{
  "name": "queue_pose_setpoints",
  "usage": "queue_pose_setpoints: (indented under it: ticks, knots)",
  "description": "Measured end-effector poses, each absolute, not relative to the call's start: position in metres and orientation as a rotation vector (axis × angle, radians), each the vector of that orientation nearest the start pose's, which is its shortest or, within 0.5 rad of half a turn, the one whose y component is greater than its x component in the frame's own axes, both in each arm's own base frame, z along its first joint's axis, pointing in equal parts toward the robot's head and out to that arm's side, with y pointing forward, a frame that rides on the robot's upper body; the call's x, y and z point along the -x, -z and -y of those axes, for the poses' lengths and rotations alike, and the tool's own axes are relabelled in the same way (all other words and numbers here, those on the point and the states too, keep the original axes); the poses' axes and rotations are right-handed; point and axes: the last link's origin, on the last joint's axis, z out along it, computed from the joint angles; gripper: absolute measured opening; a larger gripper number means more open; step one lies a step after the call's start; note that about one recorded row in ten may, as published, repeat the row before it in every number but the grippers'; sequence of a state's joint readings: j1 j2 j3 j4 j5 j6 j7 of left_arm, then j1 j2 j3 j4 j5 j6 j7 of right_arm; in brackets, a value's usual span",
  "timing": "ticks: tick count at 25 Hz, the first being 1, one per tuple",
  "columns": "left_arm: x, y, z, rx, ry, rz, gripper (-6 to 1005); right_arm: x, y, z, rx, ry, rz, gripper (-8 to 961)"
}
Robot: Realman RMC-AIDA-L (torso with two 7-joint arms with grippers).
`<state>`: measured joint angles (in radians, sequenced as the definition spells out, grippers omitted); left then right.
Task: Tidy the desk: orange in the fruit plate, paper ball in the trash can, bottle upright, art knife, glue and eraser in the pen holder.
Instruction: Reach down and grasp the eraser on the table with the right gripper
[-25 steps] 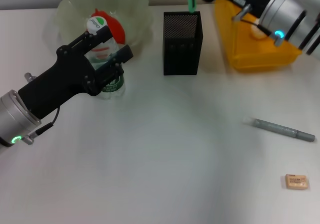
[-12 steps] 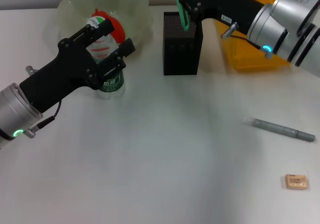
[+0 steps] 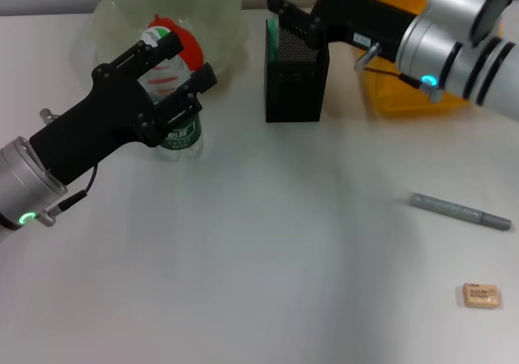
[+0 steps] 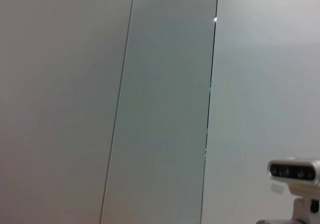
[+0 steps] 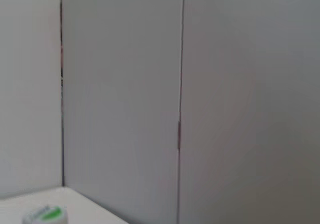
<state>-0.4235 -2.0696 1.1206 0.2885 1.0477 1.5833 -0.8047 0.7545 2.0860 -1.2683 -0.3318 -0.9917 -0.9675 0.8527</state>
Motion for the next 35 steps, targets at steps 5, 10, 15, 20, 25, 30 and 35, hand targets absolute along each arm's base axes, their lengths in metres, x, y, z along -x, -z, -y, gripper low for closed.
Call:
queue_pose_setpoints:
  ticks: [5,10,15,20,25,30,35]
  knots:
    - [0.256,0.017,-0.3,2.251,1.249,0.361,662,-0.174,0.029,-0.394,2.502,-0.767,-0.41,488]
    - [0.255,0.016,-0.3,2.249,1.25,0.357,662,-0.179,-0.008,-0.357,2.728,-0.297,-0.492,524]
    - [0.254,0.017,-0.302,2.252,1.251,0.352,662,-0.19,-0.044,-0.321,2.957,0.173,-0.654,523]
    - [0.252,0.017,-0.303,2.255,1.252,0.348,662,-0.194,-0.06,-0.307,3.012,0.383,-0.639,522]
    - [0.251,0.017,-0.304,2.256,1.256,0.344,662,-0.206,-0.057,-0.299,3.008,0.606,-0.599,521]
    - [0.249,0.016,-0.306,2.256,1.252,0.333,662,-0.211,-0.054,-0.296,3.003,0.714,-0.598,520]
    - [0.25,0.016,-0.306,2.255,1.245,0.328,662,-0.219,-0.042,-0.292,2.972,0.903,-0.585,519]
